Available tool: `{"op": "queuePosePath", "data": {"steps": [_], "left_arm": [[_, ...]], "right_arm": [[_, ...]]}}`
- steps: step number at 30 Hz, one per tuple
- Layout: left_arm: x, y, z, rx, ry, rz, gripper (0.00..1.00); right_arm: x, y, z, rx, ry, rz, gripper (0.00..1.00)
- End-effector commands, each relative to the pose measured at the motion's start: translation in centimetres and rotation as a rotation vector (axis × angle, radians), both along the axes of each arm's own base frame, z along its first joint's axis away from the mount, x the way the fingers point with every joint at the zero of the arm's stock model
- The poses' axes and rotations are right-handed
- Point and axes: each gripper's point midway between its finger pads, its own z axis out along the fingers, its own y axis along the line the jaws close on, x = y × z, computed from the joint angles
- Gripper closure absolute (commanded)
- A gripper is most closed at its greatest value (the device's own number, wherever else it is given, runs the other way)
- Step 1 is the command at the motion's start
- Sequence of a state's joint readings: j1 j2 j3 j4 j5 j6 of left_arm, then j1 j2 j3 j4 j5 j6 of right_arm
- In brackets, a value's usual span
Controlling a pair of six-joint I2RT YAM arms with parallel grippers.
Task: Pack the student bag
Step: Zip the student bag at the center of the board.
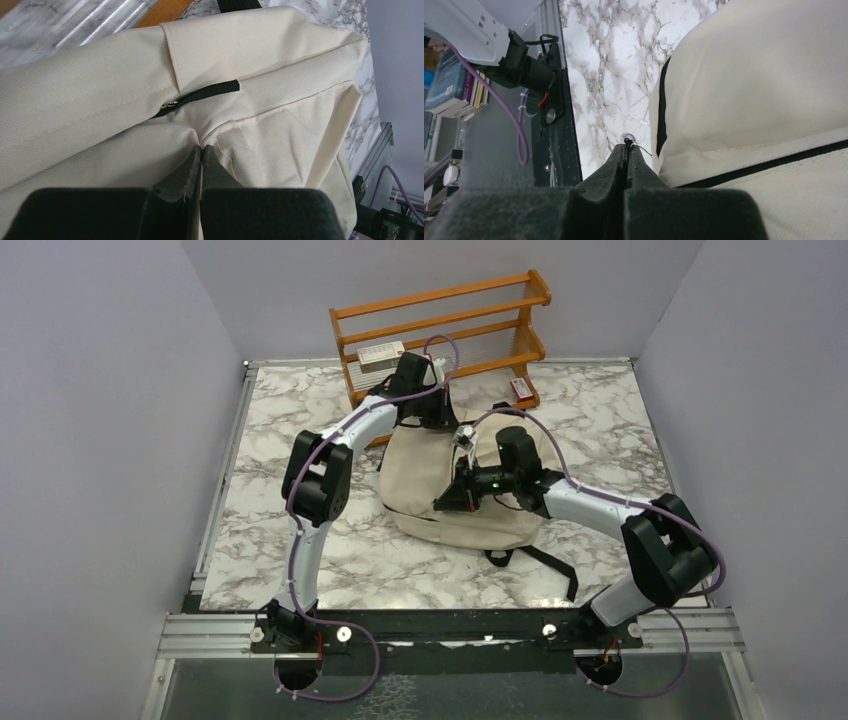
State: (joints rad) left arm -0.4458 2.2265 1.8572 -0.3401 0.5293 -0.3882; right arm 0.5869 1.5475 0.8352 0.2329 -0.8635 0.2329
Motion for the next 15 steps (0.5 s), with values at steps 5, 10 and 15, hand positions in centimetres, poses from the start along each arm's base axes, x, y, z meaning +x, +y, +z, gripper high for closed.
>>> {"op": "queuePosePath", "data": {"steps": [5, 10, 15], "left_arm": [[5.1, 2.5, 0.7, 0.050, -0.146, 0.106, 1.00], [5.4, 2.7, 0.5, 0.050, -0.146, 0.112, 1.00], [4.8, 2.1, 1.8, 0.005, -0.162, 0.063, 1.00]], "right_arm": [[-5.9, -0.8, -1.5, -0.031, 0.118, 0.127, 0.99], [-6.9, -1.3, -3.3, -0.073, 0.152, 0.110, 0.99], [-4.7, -1.9, -3.1, -0.127, 0.093, -0.031, 0.93]]}}
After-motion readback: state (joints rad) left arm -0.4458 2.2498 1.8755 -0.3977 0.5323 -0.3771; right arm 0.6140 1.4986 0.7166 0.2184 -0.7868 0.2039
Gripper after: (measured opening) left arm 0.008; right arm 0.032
